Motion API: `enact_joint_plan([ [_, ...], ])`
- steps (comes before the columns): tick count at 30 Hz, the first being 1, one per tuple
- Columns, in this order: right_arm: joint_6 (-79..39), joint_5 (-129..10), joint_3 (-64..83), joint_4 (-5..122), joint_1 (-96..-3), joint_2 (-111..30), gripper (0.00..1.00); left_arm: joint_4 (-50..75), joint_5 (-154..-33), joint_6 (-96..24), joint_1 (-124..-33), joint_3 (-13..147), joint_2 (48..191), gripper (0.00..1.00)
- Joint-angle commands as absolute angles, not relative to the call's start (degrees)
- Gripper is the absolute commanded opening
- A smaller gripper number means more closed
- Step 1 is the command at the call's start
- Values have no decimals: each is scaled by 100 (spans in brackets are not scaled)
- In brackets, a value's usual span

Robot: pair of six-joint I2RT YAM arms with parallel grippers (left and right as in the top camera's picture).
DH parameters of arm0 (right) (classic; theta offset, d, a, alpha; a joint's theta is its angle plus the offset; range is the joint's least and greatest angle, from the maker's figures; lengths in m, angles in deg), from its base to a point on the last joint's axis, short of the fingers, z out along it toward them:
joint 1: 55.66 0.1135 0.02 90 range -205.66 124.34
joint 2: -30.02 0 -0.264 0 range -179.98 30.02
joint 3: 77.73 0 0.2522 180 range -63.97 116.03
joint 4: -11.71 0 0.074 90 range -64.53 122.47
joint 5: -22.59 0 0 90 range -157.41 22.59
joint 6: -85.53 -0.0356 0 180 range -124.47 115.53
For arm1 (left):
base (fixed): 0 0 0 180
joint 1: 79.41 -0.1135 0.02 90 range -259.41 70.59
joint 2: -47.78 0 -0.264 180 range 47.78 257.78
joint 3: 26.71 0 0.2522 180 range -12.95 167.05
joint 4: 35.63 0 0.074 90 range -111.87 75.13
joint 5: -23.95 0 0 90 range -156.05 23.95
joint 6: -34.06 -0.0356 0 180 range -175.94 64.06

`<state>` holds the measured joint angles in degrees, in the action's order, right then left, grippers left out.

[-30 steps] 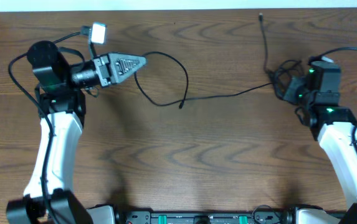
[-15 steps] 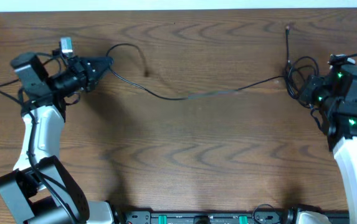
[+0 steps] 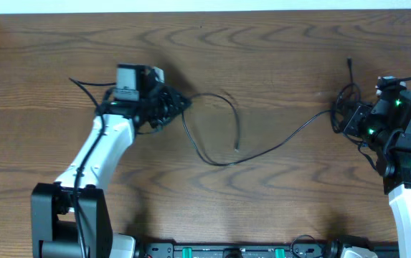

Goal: Untangle cables

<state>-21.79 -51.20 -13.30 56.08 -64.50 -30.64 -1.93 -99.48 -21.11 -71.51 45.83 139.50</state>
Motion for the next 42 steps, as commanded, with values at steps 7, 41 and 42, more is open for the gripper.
enact_joint_plan([
  [7, -2114, -4323, -1238, 5462, -6454, -2999, 2, 367, -9491, -2876, -6180, 4625, 13937, 67],
  [41, -2570, -3660, -1238, 4568, -5195, -4209, 1, -1771, -8892, -4351, -4126, 4625, 13941, 66],
  [42, -2568, -3660, -1238, 4583, -5195, -4212, 1, -1773, -8761, -4349, -4058, 4622, 13941, 66],
])
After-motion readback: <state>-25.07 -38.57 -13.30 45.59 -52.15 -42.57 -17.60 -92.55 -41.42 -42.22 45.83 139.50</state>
